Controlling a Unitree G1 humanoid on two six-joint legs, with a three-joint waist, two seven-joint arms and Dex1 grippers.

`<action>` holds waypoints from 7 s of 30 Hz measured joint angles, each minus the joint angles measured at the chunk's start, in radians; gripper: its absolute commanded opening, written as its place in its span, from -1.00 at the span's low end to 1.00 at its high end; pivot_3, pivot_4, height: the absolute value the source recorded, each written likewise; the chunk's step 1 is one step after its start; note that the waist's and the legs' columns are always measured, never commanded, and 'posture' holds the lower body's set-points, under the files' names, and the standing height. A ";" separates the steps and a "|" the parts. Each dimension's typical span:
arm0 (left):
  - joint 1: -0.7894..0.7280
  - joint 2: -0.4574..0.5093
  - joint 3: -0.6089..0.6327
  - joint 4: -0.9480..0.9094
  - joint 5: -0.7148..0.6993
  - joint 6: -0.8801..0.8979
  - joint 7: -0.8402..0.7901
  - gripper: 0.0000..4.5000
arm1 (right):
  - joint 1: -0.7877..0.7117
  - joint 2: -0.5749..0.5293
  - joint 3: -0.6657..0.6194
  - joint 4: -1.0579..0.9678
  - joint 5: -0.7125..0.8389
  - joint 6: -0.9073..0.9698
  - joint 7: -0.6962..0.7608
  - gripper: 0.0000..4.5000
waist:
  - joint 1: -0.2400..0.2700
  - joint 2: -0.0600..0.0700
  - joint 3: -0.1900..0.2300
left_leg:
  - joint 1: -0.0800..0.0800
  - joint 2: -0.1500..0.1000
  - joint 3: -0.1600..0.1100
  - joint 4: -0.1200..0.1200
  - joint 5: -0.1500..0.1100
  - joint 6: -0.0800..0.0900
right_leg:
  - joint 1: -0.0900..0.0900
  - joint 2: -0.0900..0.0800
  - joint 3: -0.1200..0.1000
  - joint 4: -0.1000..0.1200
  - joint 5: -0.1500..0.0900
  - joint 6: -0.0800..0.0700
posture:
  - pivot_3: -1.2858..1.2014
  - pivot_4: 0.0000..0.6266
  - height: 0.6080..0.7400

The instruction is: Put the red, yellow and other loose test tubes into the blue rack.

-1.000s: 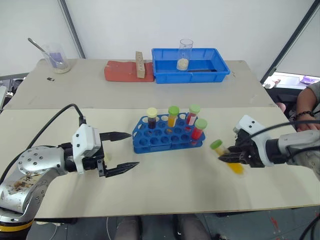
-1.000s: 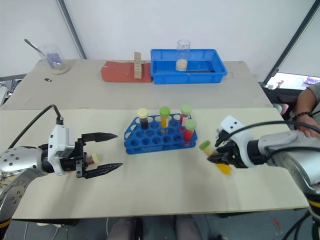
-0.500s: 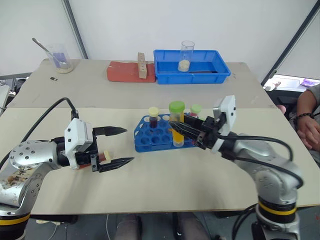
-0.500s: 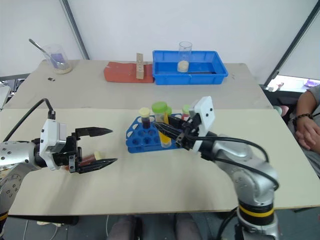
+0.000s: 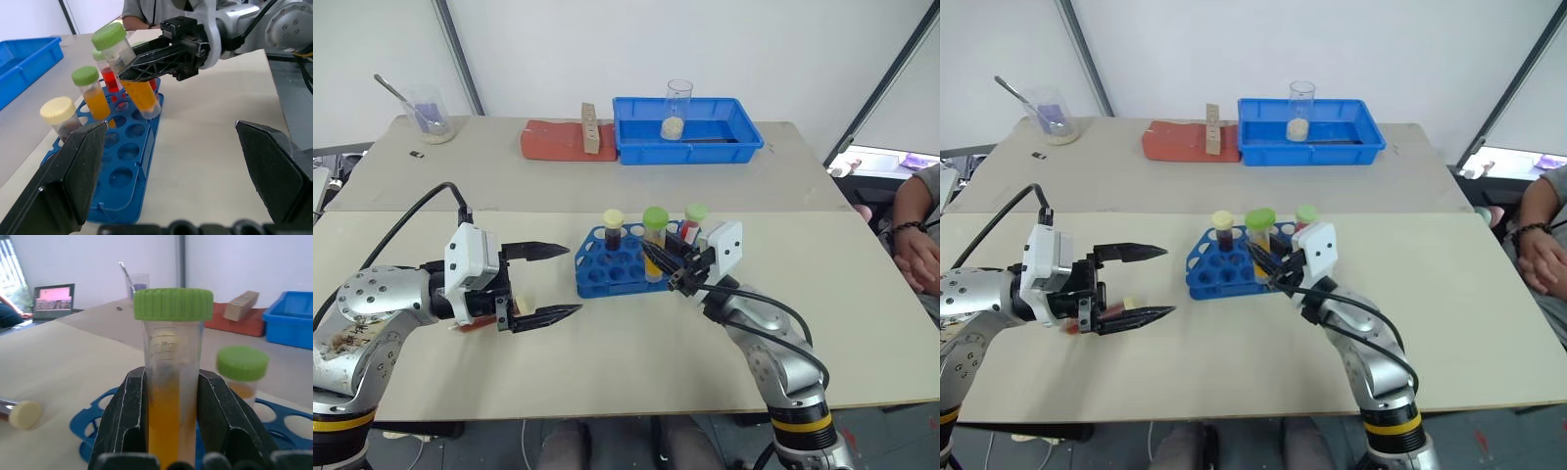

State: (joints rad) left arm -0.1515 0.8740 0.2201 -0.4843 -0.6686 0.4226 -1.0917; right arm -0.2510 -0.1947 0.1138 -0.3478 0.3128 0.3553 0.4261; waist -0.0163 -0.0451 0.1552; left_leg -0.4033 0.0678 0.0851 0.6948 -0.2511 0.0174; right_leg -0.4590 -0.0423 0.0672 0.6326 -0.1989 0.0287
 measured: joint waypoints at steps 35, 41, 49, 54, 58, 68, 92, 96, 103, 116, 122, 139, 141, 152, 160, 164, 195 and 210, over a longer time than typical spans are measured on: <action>-0.014 0.010 -0.005 0.000 -0.003 0.022 0.001 1.00 | 0.064 0.103 0.011 0.238 -0.141 -0.327 -0.056 -0.10 | 0.000 0.000 0.000 | 0.001 0.000 0.000 0.000 0.000 0.000 | 0.000 0.000 0.000 0.002 0.000 -0.001 | 0.03 -0.52 0.48; -0.016 -0.004 -0.005 -0.014 -0.051 0.061 0.023 1.00 | 0.102 0.079 0.011 0.215 -0.132 -0.326 -0.029 0.82 | -0.001 0.000 0.000 | 0.000 0.000 0.000 0.000 0.000 0.000 | 0.000 0.000 0.000 0.002 -0.001 -0.001 | 0.03 -0.52 0.48; 0.007 0.008 0.000 -0.020 -0.056 0.072 0.036 1.00 | 0.172 -0.043 0.016 0.115 -0.125 -0.274 0.064 0.98 | 0.000 0.000 0.000 | 0.002 0.000 0.000 0.000 0.000 0.000 | 0.000 0.000 0.000 0.003 -0.002 -0.001 | 0.03 -0.52 0.48; 0.108 0.082 0.047 -0.029 -0.005 0.120 0.083 1.00 | 0.257 -0.243 0.003 -0.022 -0.059 -0.188 0.206 0.98 | -0.001 0.000 0.000 | 0.005 0.000 0.000 -0.001 0.000 0.000 | 0.000 0.000 0.001 0.008 -0.005 -0.002 | 0.03 -0.52 0.48; 0.208 0.196 0.120 0.004 0.086 0.122 0.055 1.00 | 0.245 -0.451 -0.033 -0.122 0.046 -0.050 0.359 0.98 | -0.002 0.000 0.001 | 0.008 0.001 0.001 -0.001 0.000 0.000 | 0.000 0.000 0.000 0.011 -0.006 -0.004 | 0.03 -0.52 0.48; 0.104 0.435 -0.013 0.177 0.261 0.069 -0.124 1.00 | -0.019 -0.701 -0.084 -0.266 0.340 0.265 0.583 0.98 | 0.010 0.002 0.003 | 0.010 0.000 0.001 -0.002 -0.001 -0.002 | 0.000 -0.001 0.000 0.008 -0.006 -0.004 | 0.03 -0.52 0.48; -0.433 0.298 -0.609 0.445 0.672 0.172 -0.343 1.00 | -0.025 -0.662 -0.083 -0.371 0.500 0.374 0.524 0.98 | 0.015 0.000 0.003 | -0.002 -0.001 0.000 0.002 -0.005 0.000 | -0.008 0.001 0.000 0.012 -0.005 0.000 | 0.03 -0.52 0.48; -0.432 0.288 -0.612 0.440 0.702 0.190 -0.339 0.88 | -0.023 -0.663 -0.084 -0.372 0.516 0.374 0.523 0.99 | 0.015 0.000 0.003 | -0.002 -0.001 -0.001 0.003 -0.005 0.000 | -0.008 0.001 0.000 0.013 -0.005 0.001 | 0.03 -0.52 0.48; -0.432 0.255 -0.626 0.443 0.746 0.193 -0.330 -0.45 | -0.034 -0.663 -0.084 -0.374 0.533 0.376 0.508 1.00 | 0.015 0.000 0.003 | -0.002 -0.001 -0.001 0.005 -0.005 0.000 | -0.007 0.001 0.000 0.013 -0.005 0.001 | 0.03 -0.52 0.48; -0.431 0.249 -0.625 0.444 0.750 0.169 -0.344 -0.61 | -0.041 -0.671 -0.086 -0.375 0.551 0.396 0.500 1.00 | 0.016 0.000 0.003 | -0.001 -0.001 -0.001 0.006 -0.005 0.000 | -0.005 0.001 0.000 0.013 -0.005 0.001 | 0.03 -0.52 0.48; -0.432 0.221 -0.488 0.445 0.614 0.167 -0.360 -0.61 | -0.043 -0.698 -0.114 -0.374 0.568 0.407 0.491 1.00 | 0.017 0.000 0.003 | -0.002 -0.001 -0.002 0.007 -0.005 0.000 | -0.005 0.001 0.000 0.013 -0.005 0.001 | 0.03 -0.52 0.48; -0.271 -0.331 -0.054 0.139 0.152 0.322 0.118 -0.61 | 0.109 -0.681 -0.237 -0.383 0.495 0.374 0.351 1.00 | 0.015 -0.001 0.003 | 0.003 -0.002 -0.004 0.011 -0.005 0.000 | 0.003 0.001 0.001 0.013 -0.002 0.006 | 0.03 -0.52 0.48; -0.262 -0.393 -0.076 0.142 0.162 0.268 0.173 -0.61 | 0.110 -0.699 -0.259 -0.383 0.513 0.390 0.350 1.00 | 0.015 -0.001 0.003 | 0.004 -0.003 -0.004 0.011 -0.004 0.000 | 0.003 0.001 0.002 0.013 -0.001 0.005 | 0.03 -0.52 0.48; -0.238 -0.586 -0.233 0.293 0.314 -0.077 0.318 -0.61 | 0.127 -0.752 -0.314 -0.394 0.564 0.414 0.360 1.00 | 0.010 -0.002 0.002 | 0.004 -0.003 -0.004 0.011 -0.003 0.001 | 0.003 0.001 0.003 0.012 -0.001 0.003 | 0.03 -0.52 0.48; -0.224 -0.605 -0.238 0.374 0.332 -0.189 0.338 -0.61 | 0.131 -0.753 -0.322 -0.403 0.578 0.416 0.354 1.00 | 0.005 -0.002 0.002 | 0.003 -0.003 -0.004 0.011 -0.003 0.001 | 0.003 0.001 0.002 0.010 -0.001 0.004 | 0.03 -0.52 0.48; -0.201 -0.604 -0.247 0.377 0.332 -0.200 0.335 -0.61 | 0.146 -0.753 -0.322 -0.407 0.576 0.416 0.352 1.00 | 0.004 -0.002 0.002 | 0.003 -0.003 -0.004 0.011 -0.003 0.001 | 0.003 0.001 0.002 0.010 -0.001 0.004 | 0.03 -0.52 0.48; -0.170 -0.606 -0.276 0.426 0.370 -0.338 0.378 -0.61 | 0.159 -0.727 -0.320 -0.411 0.570 0.414 0.327 1.00 | 0.002 -0.002 0.002 | 0.003 -0.003 -0.004 0.011 -0.003 0.001 | 0.003 0.001 0.002 0.010 -0.001 0.003 | 0.03 -0.52 0.48; -0.152 -0.603 -0.276 0.416 0.366 -0.353 0.385 -0.61 | 0.159 -0.693 -0.309 -0.425 0.534 0.412 0.303 1.00 | 0.001 -0.002 0.002 | 0.004 -0.002 -0.004 0.010 -0.003 0.001 | 0.003 0.001 0.002 0.010 -0.001 0.003 | 0.03 -0.52 0.48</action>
State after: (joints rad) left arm -0.3033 0.2711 -0.0555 -0.0679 -0.3028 0.0694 -0.7062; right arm -0.0920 -0.8880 -0.1950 -0.7726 0.8470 0.7677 0.7291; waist -0.0157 -0.0468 0.1575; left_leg -0.3996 0.0653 0.0816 0.7050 -0.2543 0.0188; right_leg -0.4558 -0.0417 0.0697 0.6422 -0.1999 0.0317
